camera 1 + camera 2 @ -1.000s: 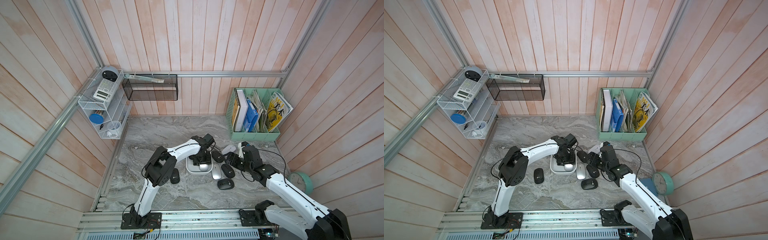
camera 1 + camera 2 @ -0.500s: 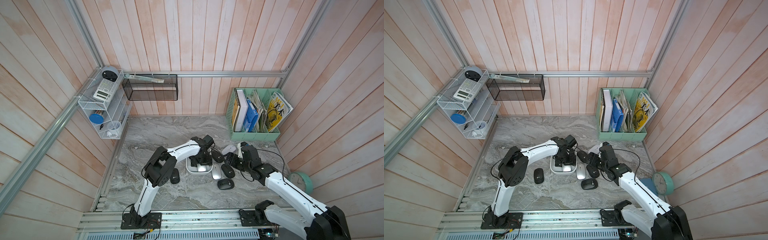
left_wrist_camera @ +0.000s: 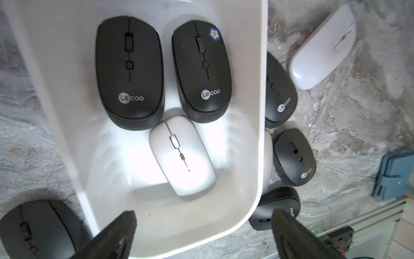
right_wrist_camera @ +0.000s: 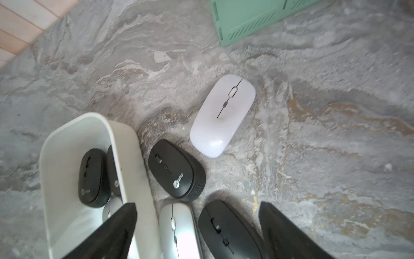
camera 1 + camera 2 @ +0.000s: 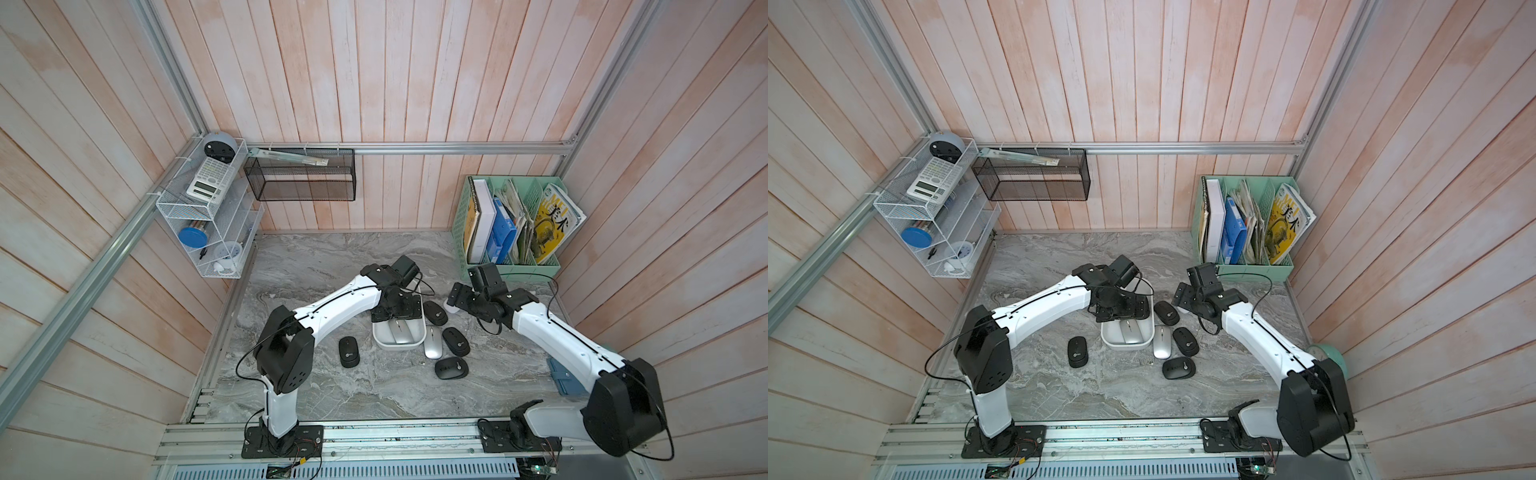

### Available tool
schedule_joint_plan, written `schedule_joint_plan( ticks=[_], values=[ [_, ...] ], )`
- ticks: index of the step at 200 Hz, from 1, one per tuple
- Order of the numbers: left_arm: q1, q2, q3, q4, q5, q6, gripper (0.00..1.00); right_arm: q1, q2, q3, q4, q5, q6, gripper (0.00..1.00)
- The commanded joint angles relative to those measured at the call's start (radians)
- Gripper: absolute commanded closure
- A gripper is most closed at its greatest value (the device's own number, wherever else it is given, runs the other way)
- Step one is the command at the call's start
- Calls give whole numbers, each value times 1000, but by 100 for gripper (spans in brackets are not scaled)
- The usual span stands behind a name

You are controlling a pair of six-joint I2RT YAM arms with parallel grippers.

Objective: Put the mouse in the storage box
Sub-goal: Pick up the mouse from the center of the board.

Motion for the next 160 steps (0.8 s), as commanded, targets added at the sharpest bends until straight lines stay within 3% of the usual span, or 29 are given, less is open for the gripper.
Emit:
schedule_joint_plan(
  ticks=[1, 18, 27, 56, 86, 108, 160],
  values=[
    [96, -63, -155, 158, 181, -2, 0, -21, 54, 91, -107, 77, -14, 5],
    [173, -143, -314, 478, 459, -76, 0, -49, 114, 147, -141, 59, -7, 6],
    [194, -156, -340, 573, 532, -112, 0, -66, 153, 178, -163, 47, -10, 7],
    [173, -87, -169, 508, 571, -36, 0, -126, 285, 270, -233, -37, -9, 10],
    [168, -24, -72, 522, 608, -45, 0, -172, 454, 435, -391, -188, -72, 11],
    [168, -22, -92, 563, 617, -55, 0, -170, 510, 494, -439, -221, -61, 13],
    [175, -57, -245, 730, 648, -123, 0, -171, 536, 469, -452, -239, 16, 13]
  ],
)
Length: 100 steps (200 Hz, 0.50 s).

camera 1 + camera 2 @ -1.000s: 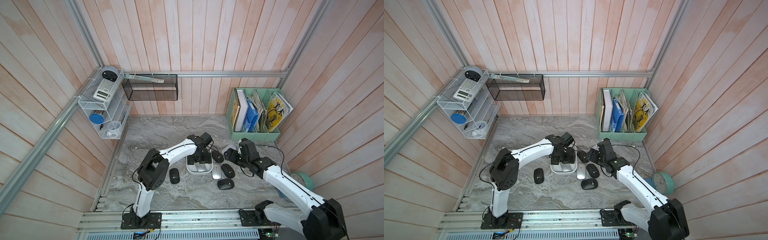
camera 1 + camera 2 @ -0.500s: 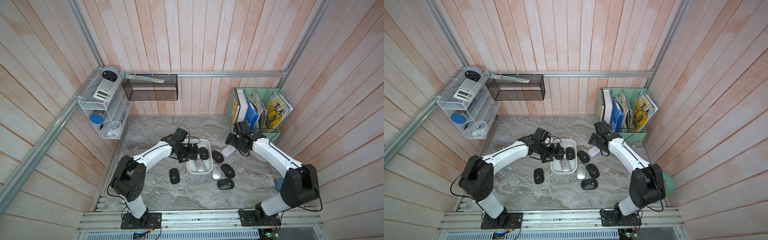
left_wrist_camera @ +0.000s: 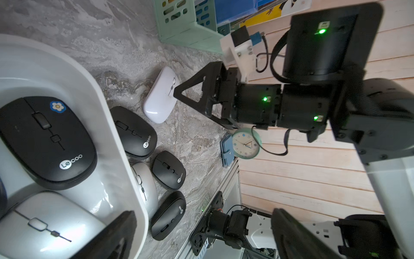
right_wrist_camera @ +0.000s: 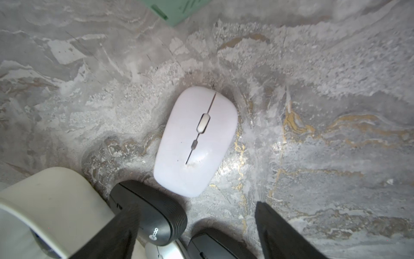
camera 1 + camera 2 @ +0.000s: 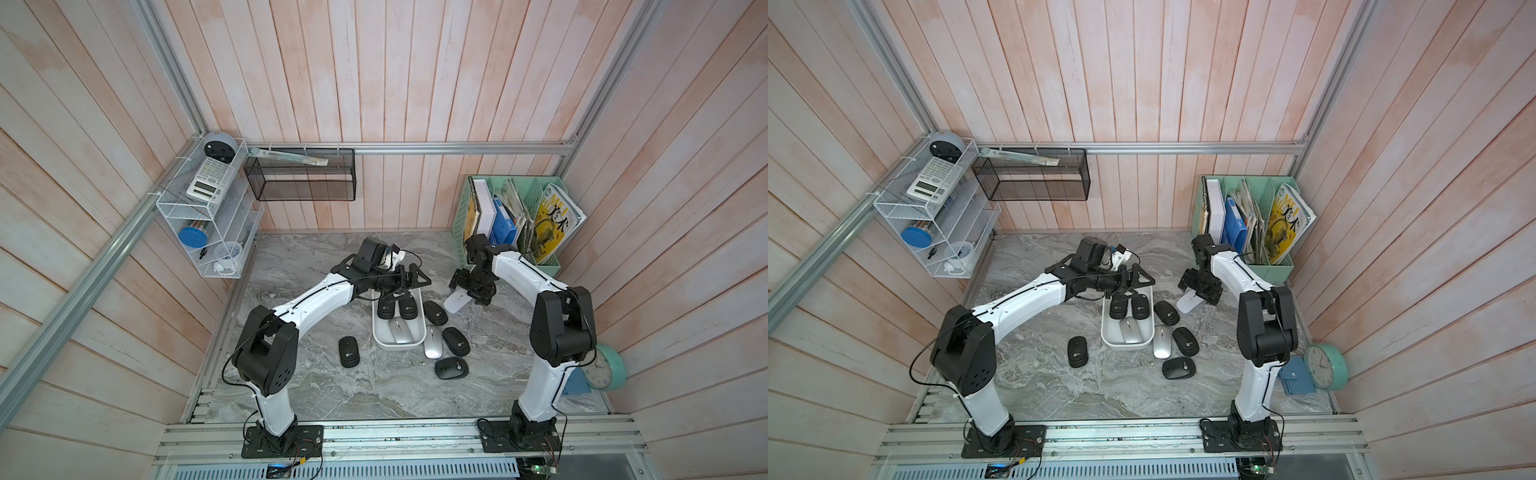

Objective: Put the mouse in the storage box
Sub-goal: Pick up the mouse from the center of the board.

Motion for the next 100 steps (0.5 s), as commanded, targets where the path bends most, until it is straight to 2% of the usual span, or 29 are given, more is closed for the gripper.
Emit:
schedule_joint_plan(
  ticks=[1, 25, 49, 100],
  values=[
    [6, -9, -59, 102, 39, -36, 0, 1, 26, -5, -57, -43, 47, 13],
    [9, -28, -100, 137, 10, -55, 0, 5, 48, -29, -11, -81, 116, 13],
    [9, -70, -134, 137, -38, -43, 0, 18, 57, -18, -4, -38, 145, 13],
    [11, -113, -182, 162, -41, -41, 0, 18, 81, -28, 35, 6, 212, 13]
  ],
)
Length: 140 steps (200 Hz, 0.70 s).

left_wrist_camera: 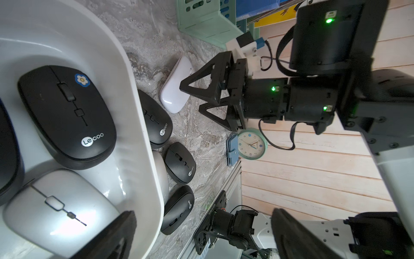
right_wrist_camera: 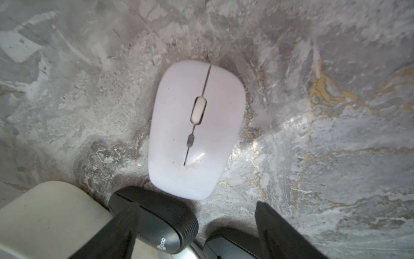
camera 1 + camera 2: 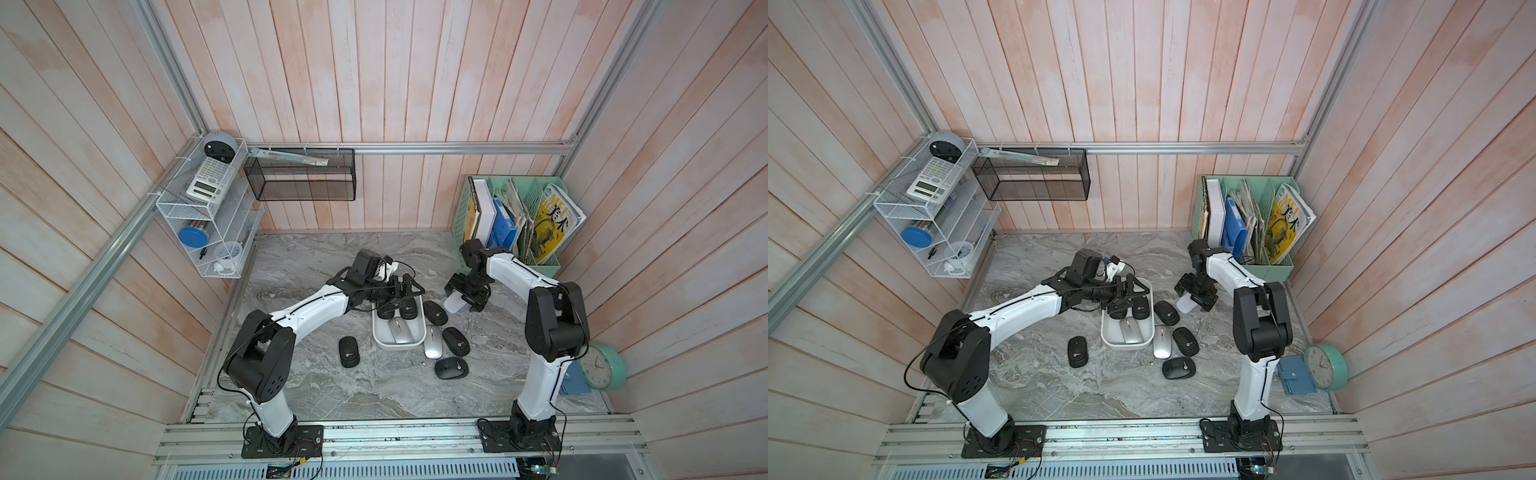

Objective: Put the mouse in the storage box
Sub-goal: Pick up the mouse from the center of the board.

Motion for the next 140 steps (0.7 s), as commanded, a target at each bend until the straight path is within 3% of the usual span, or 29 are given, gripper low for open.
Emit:
schedule_joint_plan(
  ticks=[1, 140],
  values=[
    [4, -36, -26, 42, -22, 3, 0, 3, 31, -7, 9, 43, 50, 13],
    [5, -47, -106, 153, -38, -65, 0, -6, 120, 59, 86, 75, 55, 16]
  ],
)
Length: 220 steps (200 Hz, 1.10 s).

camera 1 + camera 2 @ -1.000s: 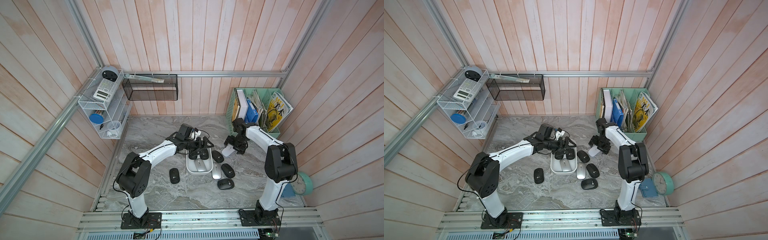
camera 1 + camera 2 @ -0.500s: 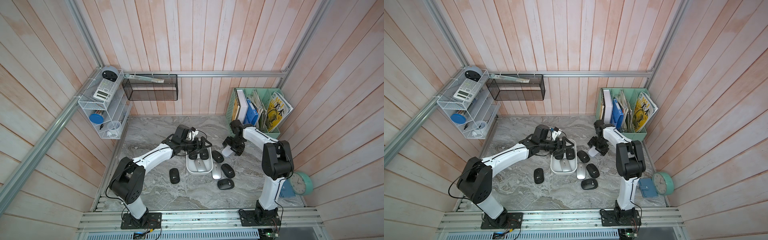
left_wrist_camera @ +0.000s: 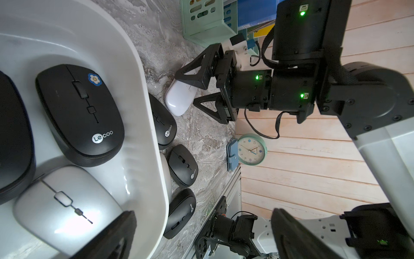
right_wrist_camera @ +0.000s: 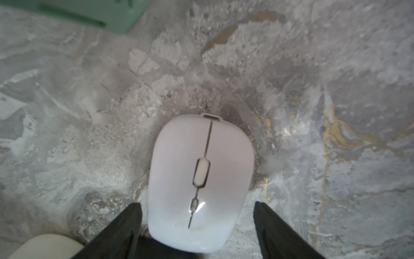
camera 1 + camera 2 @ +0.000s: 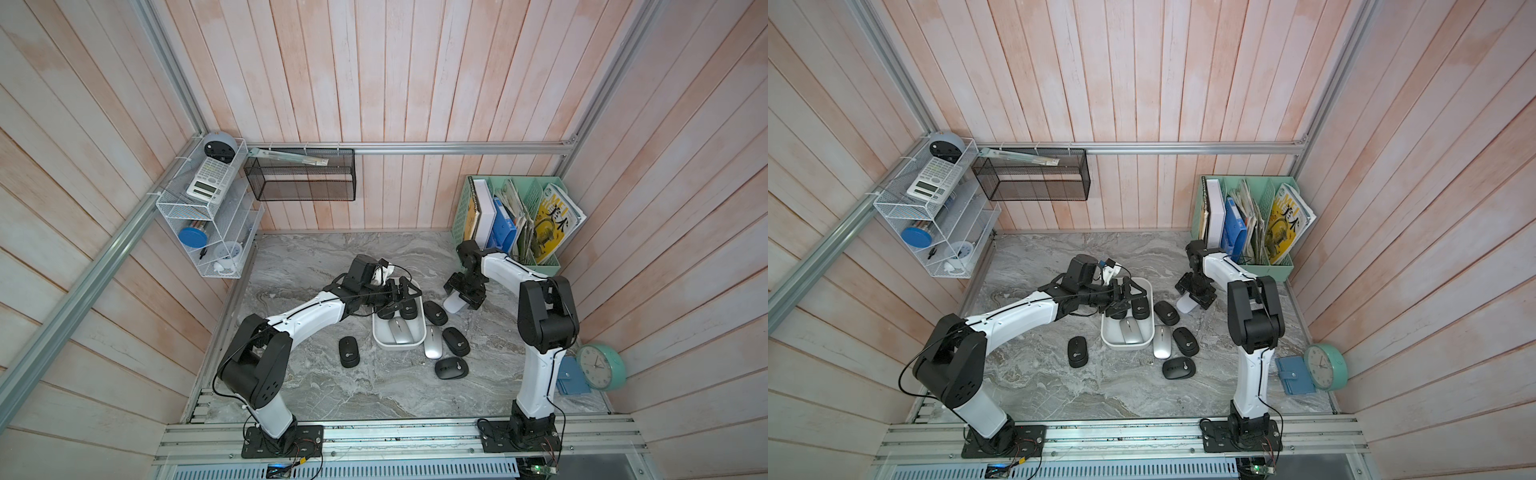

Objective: Put the mouse in the storage box
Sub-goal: Pick up the mouse from the center of the board.

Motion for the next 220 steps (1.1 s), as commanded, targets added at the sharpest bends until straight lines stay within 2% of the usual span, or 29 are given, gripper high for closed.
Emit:
schedule_joint_plan(
  ticks=[1, 30, 45, 60, 79, 109, 165, 220],
  values=[
    [4, -19, -10, 51, -7, -14, 0, -3, 22, 21, 17, 16, 11, 16],
    [5, -11, -7, 53, -6, -14, 0, -10, 38, 21, 13, 28, 27, 19],
    [5, -3, -7, 57, -3, -18, 0, -14, 43, 16, 18, 26, 27, 31],
    [5, -2, -9, 61, -2, -21, 0, -19, 47, 4, 30, 10, 27, 49],
    [5, -1, -11, 60, -1, -20, 0, -20, 31, -21, 48, 13, 23, 60],
    [5, -10, -22, 59, -7, -21, 0, -23, 16, -49, 58, -1, -2, 65],
    [6, -22, -5, 19, -13, -9, 0, -9, -55, -82, 56, -7, -39, 62],
    [6, -32, 0, -4, -16, -20, 0, -1, -158, -124, 34, 37, -162, 63]
  ],
)
